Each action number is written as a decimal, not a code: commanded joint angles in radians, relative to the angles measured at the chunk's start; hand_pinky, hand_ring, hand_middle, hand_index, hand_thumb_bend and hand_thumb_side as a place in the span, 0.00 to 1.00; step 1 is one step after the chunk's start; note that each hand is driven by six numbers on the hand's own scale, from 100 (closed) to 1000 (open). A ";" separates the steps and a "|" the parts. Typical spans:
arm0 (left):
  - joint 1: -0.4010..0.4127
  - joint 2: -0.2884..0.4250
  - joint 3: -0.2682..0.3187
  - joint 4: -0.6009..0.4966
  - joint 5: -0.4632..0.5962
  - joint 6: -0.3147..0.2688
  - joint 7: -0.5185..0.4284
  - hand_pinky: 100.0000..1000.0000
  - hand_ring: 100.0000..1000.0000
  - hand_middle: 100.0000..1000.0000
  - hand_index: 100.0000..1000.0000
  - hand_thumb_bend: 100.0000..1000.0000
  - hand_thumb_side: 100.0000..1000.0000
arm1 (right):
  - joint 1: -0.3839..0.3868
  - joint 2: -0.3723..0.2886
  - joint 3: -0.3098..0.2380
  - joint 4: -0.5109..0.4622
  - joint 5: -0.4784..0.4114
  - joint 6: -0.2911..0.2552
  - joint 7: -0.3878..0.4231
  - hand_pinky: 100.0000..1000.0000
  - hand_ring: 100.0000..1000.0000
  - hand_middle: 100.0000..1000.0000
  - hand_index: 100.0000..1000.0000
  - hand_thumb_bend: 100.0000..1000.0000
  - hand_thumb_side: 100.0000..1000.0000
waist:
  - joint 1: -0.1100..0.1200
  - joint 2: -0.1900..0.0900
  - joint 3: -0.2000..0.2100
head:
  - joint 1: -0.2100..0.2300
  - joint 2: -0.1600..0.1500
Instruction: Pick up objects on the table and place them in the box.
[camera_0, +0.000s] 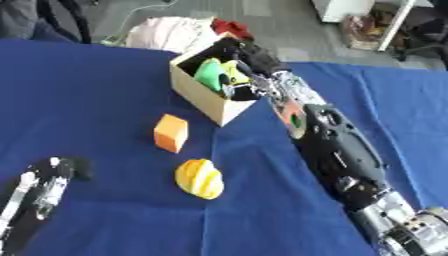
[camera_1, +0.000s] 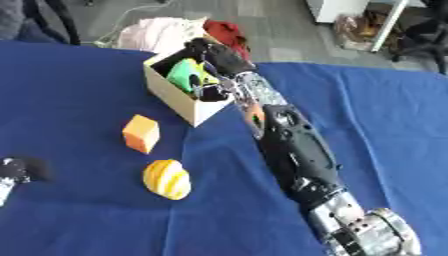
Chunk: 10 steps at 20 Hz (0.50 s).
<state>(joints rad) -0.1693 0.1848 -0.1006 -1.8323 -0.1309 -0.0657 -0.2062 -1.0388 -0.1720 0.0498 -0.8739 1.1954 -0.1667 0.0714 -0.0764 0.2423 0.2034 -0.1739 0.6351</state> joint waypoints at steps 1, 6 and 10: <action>-0.008 0.009 0.002 -0.018 0.003 -0.001 -0.001 0.63 0.53 0.46 0.63 0.00 0.77 | -0.020 -0.025 -0.004 -0.029 0.007 0.009 -0.002 0.89 0.95 1.00 1.00 0.00 0.15 | -0.004 -0.013 -0.005 | 0.000 -0.008; 0.006 0.010 0.009 -0.014 -0.001 0.001 0.005 0.63 0.53 0.46 0.63 0.00 0.78 | -0.018 -0.073 0.037 -0.117 -0.101 -0.047 0.031 0.86 0.91 0.98 1.00 0.00 0.09 | -0.001 -0.023 -0.028 | 0.012 0.000; 0.020 0.011 0.018 -0.010 -0.007 0.001 0.014 0.63 0.52 0.46 0.63 0.00 0.78 | 0.007 -0.155 0.111 -0.264 -0.294 -0.101 0.104 0.83 0.87 0.93 1.00 0.00 0.09 | -0.001 -0.029 -0.055 | 0.031 0.009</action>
<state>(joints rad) -0.1452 0.1848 -0.0910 -1.8312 -0.1333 -0.0635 -0.1975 -1.0139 -0.2798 0.1449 -1.0782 0.9554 -0.2529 0.1568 -0.0764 0.2412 0.1459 -0.1497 0.6418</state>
